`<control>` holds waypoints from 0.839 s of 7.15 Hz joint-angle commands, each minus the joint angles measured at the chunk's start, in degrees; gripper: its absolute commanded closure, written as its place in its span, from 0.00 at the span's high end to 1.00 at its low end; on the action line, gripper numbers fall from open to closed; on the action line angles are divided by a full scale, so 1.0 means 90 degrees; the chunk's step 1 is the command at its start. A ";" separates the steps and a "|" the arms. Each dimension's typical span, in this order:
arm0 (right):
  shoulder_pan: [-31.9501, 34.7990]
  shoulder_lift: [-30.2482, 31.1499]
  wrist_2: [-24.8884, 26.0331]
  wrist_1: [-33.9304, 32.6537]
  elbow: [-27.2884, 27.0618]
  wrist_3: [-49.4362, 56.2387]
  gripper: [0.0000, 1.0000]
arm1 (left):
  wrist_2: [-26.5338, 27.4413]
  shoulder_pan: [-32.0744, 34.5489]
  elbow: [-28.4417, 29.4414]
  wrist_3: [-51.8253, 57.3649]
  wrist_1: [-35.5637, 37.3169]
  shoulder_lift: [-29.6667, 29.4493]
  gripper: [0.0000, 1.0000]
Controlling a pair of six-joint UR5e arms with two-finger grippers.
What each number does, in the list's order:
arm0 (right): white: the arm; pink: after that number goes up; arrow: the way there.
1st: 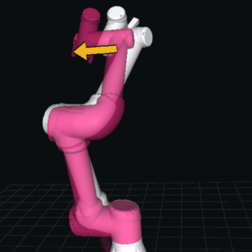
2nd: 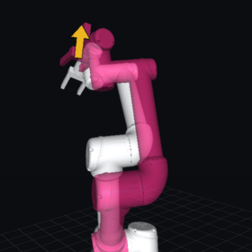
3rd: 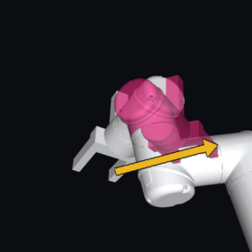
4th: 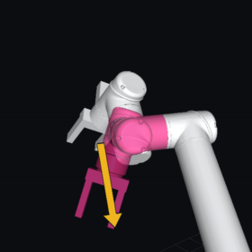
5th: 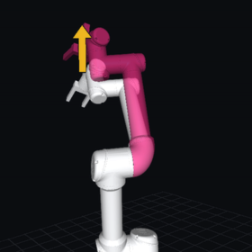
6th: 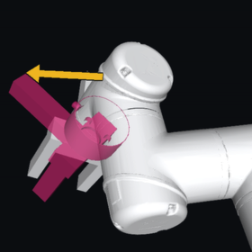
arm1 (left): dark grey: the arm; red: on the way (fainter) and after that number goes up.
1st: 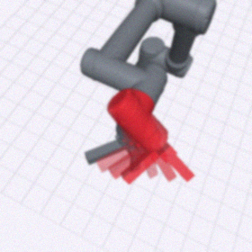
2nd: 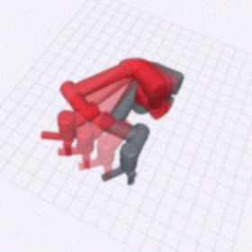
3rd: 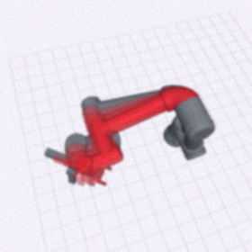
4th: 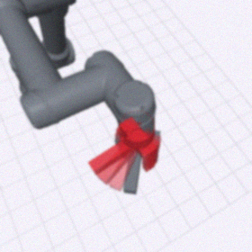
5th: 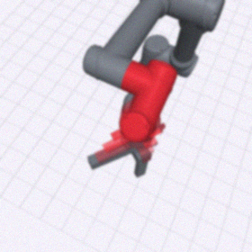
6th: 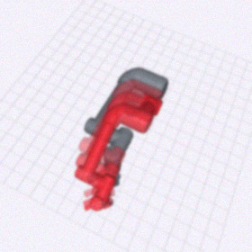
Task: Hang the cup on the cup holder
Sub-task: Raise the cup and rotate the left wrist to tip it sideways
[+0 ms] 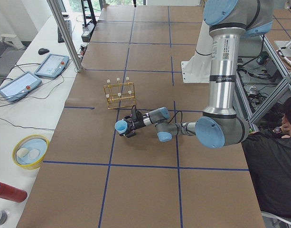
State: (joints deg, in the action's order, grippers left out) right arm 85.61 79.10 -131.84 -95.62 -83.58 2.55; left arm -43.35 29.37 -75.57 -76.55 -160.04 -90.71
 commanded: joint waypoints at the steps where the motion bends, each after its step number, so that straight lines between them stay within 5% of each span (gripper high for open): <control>1: 0.0000 0.0000 0.0000 0.0000 0.0000 0.0000 1.00 | -0.0007 -0.0011 -0.0002 -0.0010 -0.0001 0.0029 0.84; 6: 0.0000 0.0000 0.0000 0.0000 0.0000 0.0000 1.00 | -0.0076 0.0008 -0.1024 0.0281 0.0058 0.0525 0.36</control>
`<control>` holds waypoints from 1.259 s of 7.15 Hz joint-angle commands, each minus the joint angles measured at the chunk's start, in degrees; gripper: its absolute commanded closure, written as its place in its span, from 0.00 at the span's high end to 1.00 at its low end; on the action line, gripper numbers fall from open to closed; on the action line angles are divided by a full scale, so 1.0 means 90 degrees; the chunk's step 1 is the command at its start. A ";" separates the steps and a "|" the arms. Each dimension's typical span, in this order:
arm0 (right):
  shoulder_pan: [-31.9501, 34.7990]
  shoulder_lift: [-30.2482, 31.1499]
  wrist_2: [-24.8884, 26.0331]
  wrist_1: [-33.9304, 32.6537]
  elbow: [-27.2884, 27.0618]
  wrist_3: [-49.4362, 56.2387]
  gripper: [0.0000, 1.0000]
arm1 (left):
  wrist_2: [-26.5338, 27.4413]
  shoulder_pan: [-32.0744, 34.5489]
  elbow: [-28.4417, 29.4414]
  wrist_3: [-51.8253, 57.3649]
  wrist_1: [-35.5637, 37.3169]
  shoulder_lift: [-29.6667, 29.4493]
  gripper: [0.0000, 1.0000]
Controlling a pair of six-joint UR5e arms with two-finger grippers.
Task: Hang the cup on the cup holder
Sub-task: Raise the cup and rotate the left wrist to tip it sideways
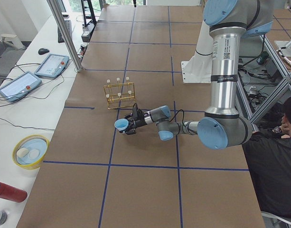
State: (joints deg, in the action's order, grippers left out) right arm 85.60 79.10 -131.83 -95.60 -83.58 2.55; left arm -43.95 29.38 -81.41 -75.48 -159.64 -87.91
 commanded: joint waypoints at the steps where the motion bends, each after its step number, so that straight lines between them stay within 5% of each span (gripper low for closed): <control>1: 0.0000 0.0000 0.0000 -0.0002 0.0000 0.0000 1.00 | -0.0010 0.0017 -0.0794 0.0532 0.0023 0.0535 0.36; 5: 0.0000 0.0000 0.0000 -0.0002 0.0000 0.0000 1.00 | 0.0049 0.0066 -0.2164 0.3700 0.0042 0.0988 0.35; 9: 0.0000 0.0000 0.0000 -0.0002 0.0000 -0.0010 1.00 | 0.0165 0.0075 -0.2661 0.6748 0.0342 0.1007 0.17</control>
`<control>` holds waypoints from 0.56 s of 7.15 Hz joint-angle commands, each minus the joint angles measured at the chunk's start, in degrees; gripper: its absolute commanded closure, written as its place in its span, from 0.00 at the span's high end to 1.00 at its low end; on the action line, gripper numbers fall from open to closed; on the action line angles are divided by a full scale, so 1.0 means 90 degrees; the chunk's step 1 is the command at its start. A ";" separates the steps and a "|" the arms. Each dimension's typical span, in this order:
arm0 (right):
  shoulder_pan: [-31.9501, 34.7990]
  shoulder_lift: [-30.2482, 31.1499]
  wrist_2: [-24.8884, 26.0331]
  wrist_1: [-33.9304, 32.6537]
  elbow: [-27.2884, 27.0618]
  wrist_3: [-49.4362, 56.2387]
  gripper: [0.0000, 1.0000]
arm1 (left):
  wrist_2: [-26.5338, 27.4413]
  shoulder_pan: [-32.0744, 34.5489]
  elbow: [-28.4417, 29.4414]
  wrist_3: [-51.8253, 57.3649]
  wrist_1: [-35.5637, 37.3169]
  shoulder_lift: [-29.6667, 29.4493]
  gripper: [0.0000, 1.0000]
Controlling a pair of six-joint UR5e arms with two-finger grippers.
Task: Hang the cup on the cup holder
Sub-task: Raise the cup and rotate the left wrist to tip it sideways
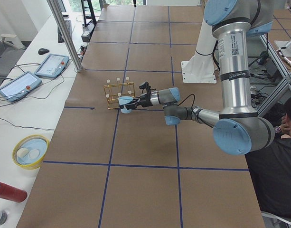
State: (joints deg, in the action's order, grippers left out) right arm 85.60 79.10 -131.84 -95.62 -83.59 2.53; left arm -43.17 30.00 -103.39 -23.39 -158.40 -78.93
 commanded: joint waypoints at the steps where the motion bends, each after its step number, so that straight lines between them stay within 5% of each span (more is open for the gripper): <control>1: 0.0000 0.0000 0.0000 0.0000 0.0000 0.0002 1.00 | 0.0447 0.0007 -0.0308 0.1770 0.0401 -0.0010 0.16; 3: 0.0000 0.0000 0.0000 0.0000 0.0000 0.0002 1.00 | 0.1062 -0.0022 -0.0348 0.3118 0.0829 -0.0010 0.12; 4: 0.0000 0.0000 0.0000 0.0000 0.0000 0.0002 1.00 | 0.1907 -0.0071 -0.0358 0.3909 0.1229 -0.0010 0.11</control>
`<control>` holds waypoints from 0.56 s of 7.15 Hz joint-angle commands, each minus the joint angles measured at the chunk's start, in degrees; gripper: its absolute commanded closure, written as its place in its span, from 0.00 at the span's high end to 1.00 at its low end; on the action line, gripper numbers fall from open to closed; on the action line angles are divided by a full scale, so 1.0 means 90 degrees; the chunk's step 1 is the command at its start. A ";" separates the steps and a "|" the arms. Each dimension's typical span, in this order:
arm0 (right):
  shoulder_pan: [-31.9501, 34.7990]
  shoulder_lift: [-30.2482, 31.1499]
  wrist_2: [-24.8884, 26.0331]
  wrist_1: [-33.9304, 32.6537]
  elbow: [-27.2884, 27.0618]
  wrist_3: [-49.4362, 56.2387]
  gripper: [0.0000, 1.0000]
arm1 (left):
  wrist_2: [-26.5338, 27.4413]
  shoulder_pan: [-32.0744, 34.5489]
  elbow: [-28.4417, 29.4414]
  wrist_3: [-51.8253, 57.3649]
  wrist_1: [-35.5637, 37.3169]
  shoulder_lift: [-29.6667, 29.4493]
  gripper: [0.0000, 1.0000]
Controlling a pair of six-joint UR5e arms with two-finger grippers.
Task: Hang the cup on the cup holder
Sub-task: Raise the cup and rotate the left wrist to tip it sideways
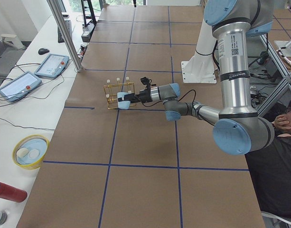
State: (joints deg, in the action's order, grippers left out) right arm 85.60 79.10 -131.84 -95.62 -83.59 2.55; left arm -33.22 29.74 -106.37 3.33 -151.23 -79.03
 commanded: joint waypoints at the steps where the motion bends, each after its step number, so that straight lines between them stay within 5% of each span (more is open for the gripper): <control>1: 0.0000 0.0000 0.0000 0.0000 0.0000 0.0000 1.00 | 0.1380 -0.0168 -0.0027 0.1355 0.0765 -0.0008 0.10; 3: 0.0000 0.0000 0.0000 0.0000 0.0000 -0.0010 1.00 | 0.1776 -0.0345 -0.0502 0.2038 0.2109 -0.0018 0.09; 4: 0.0000 0.0000 0.0000 0.0000 0.0000 0.0000 1.00 | 0.2183 -0.0568 -0.0573 0.2787 0.2174 -0.0018 0.13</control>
State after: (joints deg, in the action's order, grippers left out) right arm 85.60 79.10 -131.84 -95.63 -83.59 2.51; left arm -17.13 26.38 -110.09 21.62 -134.72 -79.17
